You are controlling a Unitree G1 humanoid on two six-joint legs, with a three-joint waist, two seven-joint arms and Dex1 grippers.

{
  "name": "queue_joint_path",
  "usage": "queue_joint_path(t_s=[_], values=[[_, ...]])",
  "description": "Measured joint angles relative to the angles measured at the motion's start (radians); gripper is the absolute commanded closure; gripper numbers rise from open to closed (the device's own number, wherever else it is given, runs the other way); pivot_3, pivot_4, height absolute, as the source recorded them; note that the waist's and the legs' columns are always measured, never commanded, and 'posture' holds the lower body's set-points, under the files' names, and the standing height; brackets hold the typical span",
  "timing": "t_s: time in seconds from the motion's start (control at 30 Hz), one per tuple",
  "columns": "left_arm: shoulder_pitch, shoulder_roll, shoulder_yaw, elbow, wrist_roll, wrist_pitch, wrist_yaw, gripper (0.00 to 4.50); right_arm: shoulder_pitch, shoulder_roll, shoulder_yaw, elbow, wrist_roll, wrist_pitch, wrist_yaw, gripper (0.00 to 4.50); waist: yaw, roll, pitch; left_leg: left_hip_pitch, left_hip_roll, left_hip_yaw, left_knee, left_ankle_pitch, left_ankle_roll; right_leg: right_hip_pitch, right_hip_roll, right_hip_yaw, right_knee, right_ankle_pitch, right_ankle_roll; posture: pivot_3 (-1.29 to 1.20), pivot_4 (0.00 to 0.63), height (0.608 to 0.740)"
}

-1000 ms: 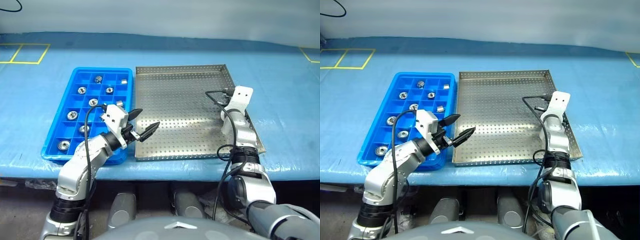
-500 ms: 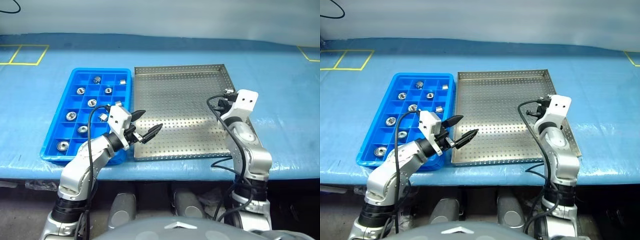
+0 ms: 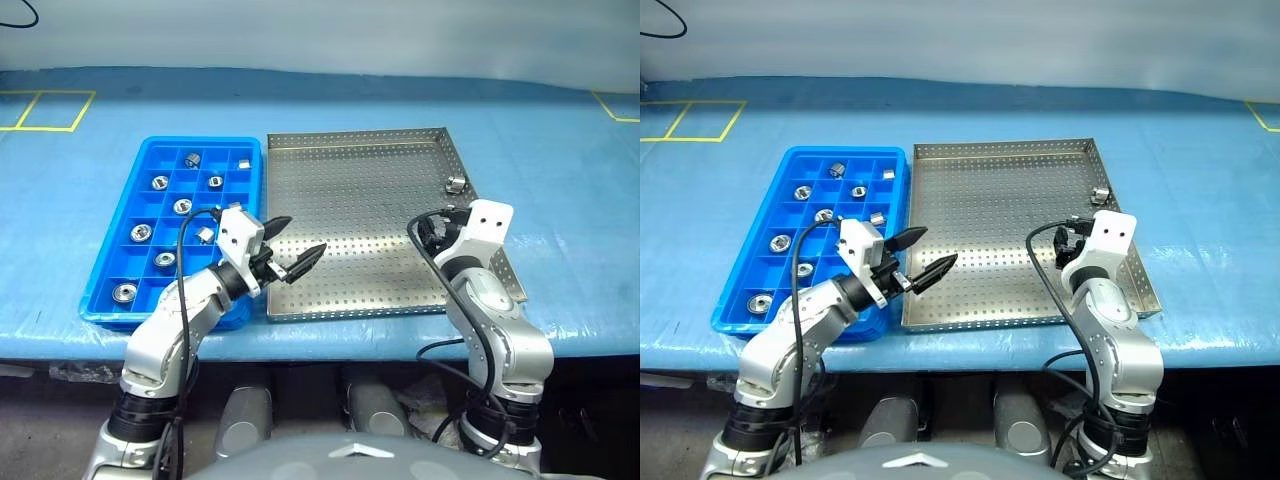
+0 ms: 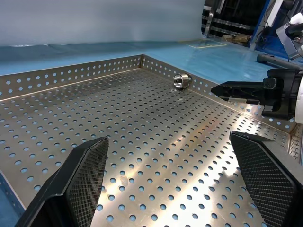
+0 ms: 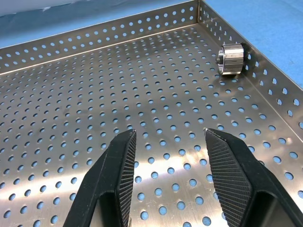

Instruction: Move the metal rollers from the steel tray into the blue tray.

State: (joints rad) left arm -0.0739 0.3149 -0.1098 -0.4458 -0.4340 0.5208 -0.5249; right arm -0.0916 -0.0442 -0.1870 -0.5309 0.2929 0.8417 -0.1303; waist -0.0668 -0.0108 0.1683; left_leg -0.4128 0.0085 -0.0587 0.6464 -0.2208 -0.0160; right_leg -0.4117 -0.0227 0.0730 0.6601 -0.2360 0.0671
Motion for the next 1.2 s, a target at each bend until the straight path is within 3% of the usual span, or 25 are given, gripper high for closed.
queue_joint_path(t_s=[1.2], values=[[0.003, -0.003, 0.000, 0.000, 0.002, -0.007, 0.008, 0.00, 0.000, -0.005, 0.082, -0.008, -0.039, 0.000, 0.030, 2.24, 0.002, 0.000, 0.000, 0.000, 0.000, 0.000, 0.000, 0.000, 0.000, 0.000, 0.000, 0.000, 0.000, 0.000, 0.000, -0.02, 0.150, 0.740]])
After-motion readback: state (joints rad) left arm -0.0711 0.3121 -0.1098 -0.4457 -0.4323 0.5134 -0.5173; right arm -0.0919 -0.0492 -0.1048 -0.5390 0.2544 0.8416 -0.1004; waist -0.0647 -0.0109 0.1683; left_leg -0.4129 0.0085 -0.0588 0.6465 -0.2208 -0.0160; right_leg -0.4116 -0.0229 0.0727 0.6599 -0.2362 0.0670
